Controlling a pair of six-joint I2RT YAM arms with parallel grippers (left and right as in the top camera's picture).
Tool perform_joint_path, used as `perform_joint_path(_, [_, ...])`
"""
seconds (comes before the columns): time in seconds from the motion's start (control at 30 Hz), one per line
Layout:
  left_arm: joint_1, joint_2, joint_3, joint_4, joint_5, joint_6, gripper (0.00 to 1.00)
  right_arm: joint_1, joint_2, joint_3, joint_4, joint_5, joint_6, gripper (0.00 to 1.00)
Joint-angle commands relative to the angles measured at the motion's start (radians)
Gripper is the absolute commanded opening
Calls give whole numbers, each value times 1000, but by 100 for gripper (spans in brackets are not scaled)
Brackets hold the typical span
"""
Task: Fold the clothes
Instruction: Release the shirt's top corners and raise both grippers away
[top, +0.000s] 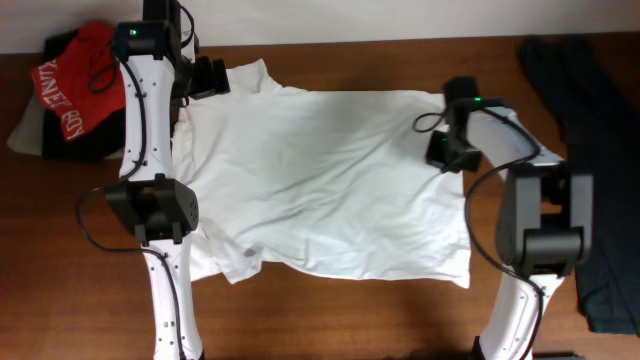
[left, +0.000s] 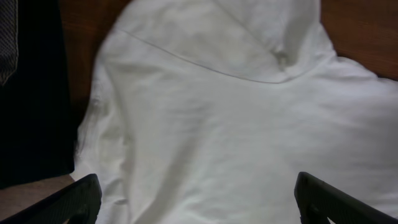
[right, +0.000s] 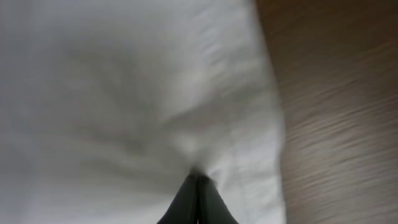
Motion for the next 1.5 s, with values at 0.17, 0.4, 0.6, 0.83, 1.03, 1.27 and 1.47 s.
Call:
perform_joint_path(0.17, [0,-6,11,-39,11,11,99,-174,5,-8,88,65,-60,4])
perform_joint_path(0.4, [-49,-6,11,-53,11,99,99,-212,5,160,-28,10,-111,44])
perform_joint_path(0.6, [-85,-10,42,-125,10,118,99,-212,5,488,-322,-25,-111,65])
perform_joint_path(0.83, [-90,-63,102,-184,15,104,99,-209,3,774,-599,-407,-105,99])
perform_joint_path(1.03, [-95,-240,102,-184,15,99,99,-164,-53,794,-670,-465,-15,100])
perform_joint_path(1.27, [-132,-381,58,-184,37,99,99,-12,-108,793,-803,-340,29,99])
perform_joint_path(1.47, [-185,-491,-133,-184,-28,71,99,150,-147,793,-868,-89,133,99])
